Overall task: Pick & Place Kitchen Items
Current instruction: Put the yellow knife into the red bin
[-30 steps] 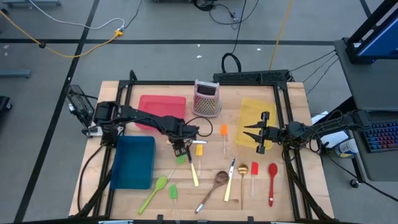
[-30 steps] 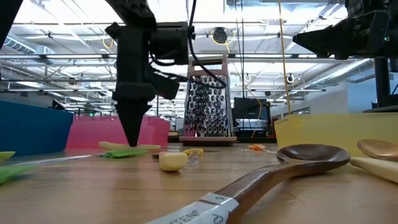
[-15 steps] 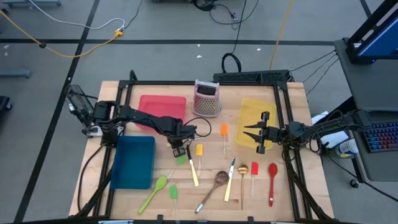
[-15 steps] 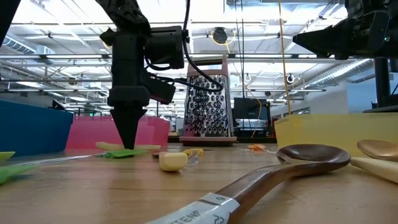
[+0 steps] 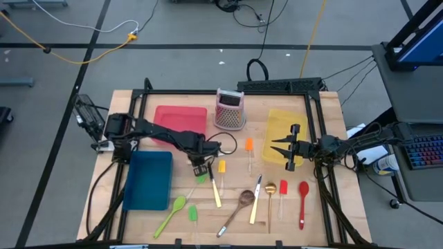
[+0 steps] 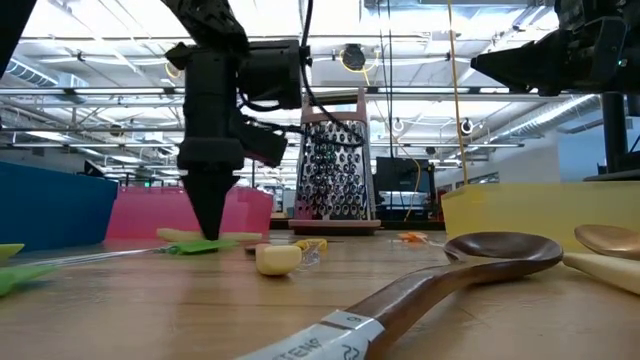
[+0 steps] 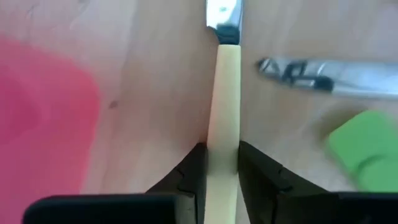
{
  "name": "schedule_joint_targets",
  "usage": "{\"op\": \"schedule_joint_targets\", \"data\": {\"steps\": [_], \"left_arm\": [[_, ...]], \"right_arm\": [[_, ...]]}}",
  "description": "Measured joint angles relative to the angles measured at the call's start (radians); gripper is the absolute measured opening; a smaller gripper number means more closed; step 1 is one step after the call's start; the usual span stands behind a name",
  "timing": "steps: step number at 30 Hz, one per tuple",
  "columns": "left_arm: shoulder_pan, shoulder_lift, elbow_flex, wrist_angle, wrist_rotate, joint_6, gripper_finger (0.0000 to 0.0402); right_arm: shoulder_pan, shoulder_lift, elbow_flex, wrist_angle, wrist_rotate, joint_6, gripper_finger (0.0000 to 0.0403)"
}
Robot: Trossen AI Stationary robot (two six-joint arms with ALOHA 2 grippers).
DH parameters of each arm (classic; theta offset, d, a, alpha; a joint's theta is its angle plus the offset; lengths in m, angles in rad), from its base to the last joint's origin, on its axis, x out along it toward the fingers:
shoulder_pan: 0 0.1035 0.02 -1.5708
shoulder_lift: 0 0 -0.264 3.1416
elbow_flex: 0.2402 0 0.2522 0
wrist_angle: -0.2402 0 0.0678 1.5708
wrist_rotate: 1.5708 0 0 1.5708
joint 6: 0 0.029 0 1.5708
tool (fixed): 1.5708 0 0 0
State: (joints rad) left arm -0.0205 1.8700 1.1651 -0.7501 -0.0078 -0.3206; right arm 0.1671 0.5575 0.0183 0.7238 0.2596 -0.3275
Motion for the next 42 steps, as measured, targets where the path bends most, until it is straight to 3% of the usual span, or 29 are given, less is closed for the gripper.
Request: {"op": "schedule_joint_targets", "data": {"steps": [4,10,19,23,33,42], "left_arm": [[-0.014,-0.001,0.046,-0.008,-0.031,0.012,0.0063],[-0.02,-0.002,0.162,-0.149,-0.05,0.005,0.0072],[-0.057,-0.004,0.389,-0.435,-0.207,0.004,0.0071],[-0.067,-0.005,0.456,-0.606,-0.326,-0.059,0.007],[-0.054,-0.006,0.475,-0.821,-0.411,-0.26,0.0071],[0.006,-0.006,0.475,-0.822,-0.436,-0.306,0.0065]], "right_arm": [[0.0,0.0,0.0,-0.001,0.0,0.0,0.0095],[0.0,0.0,0.0,-0.002,0.0,-0.001,0.0095],[0.0,0.0,0.0,-0.002,0.0,-0.002,0.0094],[0.0,0.0,0.0,-0.002,0.0,-0.002,0.0095],[0.0,0.0,0.0,-0.003,0.0,-0.002,0.0095],[0.0,0.0,0.0,-0.005,0.0,0.0,0.0095]]}}
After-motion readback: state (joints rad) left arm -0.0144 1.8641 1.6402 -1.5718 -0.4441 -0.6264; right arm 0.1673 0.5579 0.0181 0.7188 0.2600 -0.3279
